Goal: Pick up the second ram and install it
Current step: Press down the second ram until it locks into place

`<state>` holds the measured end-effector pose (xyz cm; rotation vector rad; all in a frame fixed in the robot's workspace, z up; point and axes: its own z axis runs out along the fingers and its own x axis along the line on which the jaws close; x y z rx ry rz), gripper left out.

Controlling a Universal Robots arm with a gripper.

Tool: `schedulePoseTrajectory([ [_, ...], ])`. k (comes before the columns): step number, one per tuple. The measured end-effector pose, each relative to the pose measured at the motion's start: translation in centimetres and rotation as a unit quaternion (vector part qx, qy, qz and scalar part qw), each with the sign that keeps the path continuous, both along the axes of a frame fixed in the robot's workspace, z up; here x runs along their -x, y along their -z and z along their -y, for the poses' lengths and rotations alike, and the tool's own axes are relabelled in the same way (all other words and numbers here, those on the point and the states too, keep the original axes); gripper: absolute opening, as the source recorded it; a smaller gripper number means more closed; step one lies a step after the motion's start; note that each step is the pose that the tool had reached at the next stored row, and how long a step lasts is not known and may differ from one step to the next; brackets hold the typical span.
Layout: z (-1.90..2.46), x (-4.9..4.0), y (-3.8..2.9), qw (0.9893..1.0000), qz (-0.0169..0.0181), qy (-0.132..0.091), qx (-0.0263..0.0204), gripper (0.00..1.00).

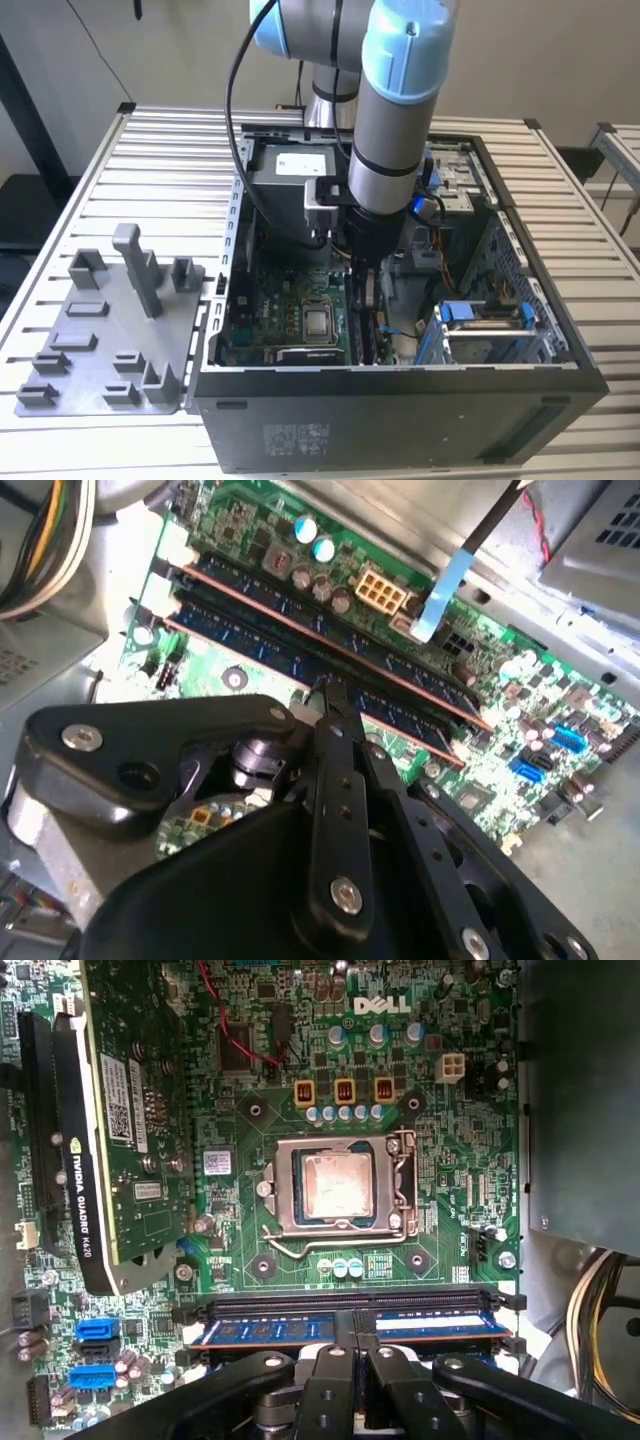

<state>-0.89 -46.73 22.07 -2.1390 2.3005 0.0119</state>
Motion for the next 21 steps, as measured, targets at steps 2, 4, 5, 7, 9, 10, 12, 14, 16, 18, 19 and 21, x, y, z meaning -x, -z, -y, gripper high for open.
schedulePoseTrajectory([
  [2, 0.00, 0.00, -0.83, 1.0000, 0.0002, 0.000, -0.0006, 0.11],
  [4, 0.03, 0.01, -1.76, 1.0000, 0.0001, 0.000, -0.0002, 0.11],
  [5, 0.03, 0.01, -2.25, 1.0000, 0.0001, 0.000, -0.0002, 0.11],
  [7, 0.04, 0.01, -3.10, 1.0000, 0.0001, 0.000, -0.0001, 0.11],
  [9, 0.04, 0.01, -3.70, 1.0000, 0.0001, 0.000, -0.0001, 0.11],
  [10, 0.04, 0.01, -3.97, 1.0000, 0.0000, 0.000, 0.0000, 0.11],
  [12, 0.04, 0.01, -4.40, 1.0000, 0.0001, 0.000, -0.0002, 0.11],
  [14, 0.04, 0.01, -4.74, 1.0000, 0.0001, 0.000, -0.0001, 0.11],
  [16, 0.04, 0.01, -4.86, 1.0000, 0.0001, 0.000, -0.0001, 0.11],
  [18, 0.03, 0.01, -4.90, 1.0000, 0.0001, 0.000, -0.0002, 0.11],
  [19, 0.04, 0.01, -4.92, 1.0000, 0.0001, 0.000, -0.0001, 0.11],
  [21, 0.04, 0.01, -4.96, 1.0000, 0.0001, 0.000, -0.0001, 0.11],
])
